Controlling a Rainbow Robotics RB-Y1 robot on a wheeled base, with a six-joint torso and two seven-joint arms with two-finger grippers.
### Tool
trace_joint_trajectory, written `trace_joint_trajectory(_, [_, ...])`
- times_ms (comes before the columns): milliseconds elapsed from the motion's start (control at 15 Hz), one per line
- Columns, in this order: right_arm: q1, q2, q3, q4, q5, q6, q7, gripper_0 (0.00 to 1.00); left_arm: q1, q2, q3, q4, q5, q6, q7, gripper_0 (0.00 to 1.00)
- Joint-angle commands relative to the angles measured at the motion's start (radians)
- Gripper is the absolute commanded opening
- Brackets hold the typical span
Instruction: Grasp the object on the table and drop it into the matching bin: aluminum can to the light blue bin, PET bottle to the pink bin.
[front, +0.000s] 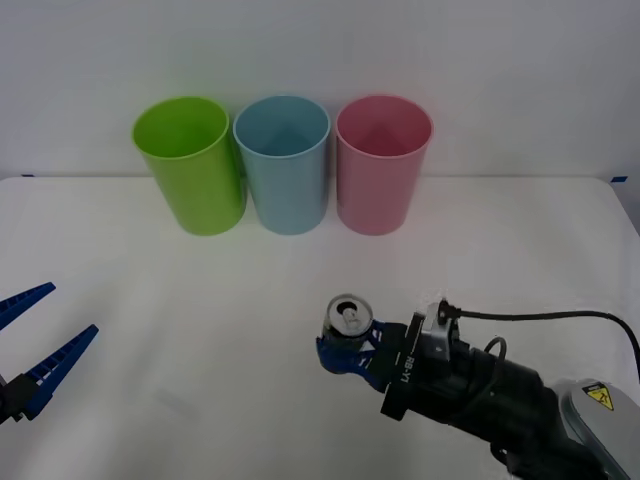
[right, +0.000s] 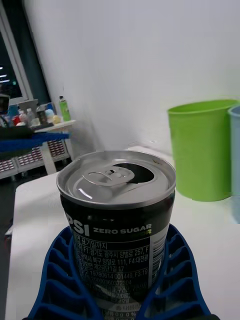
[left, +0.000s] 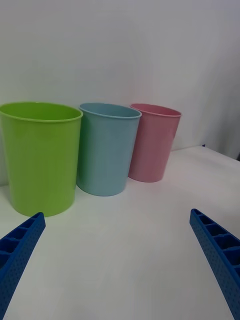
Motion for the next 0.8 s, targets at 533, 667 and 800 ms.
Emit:
trace_joint_trajectory(533, [-0.14,0.0,-0.025,-0.133,0.006,0.235,-0.083,0.0,0.0,0.0,0.0,0.0,0.0,0.0,0.0,1.0])
trace_joint_trajectory(667, [-0.185,0.002,-0.024,-0.13,0.038,0.279,-0.126,0.0,0.0,0.0,0.0,0.0,0.0,0.0,0.0,1.0])
trace_joint_trajectory(800, [-0.237,0.012,-0.021,-0.112,0.089,0.301,-0.207,0.0,0.0,0.0,0.0,0.0,0.0,0.0,0.0,1.0])
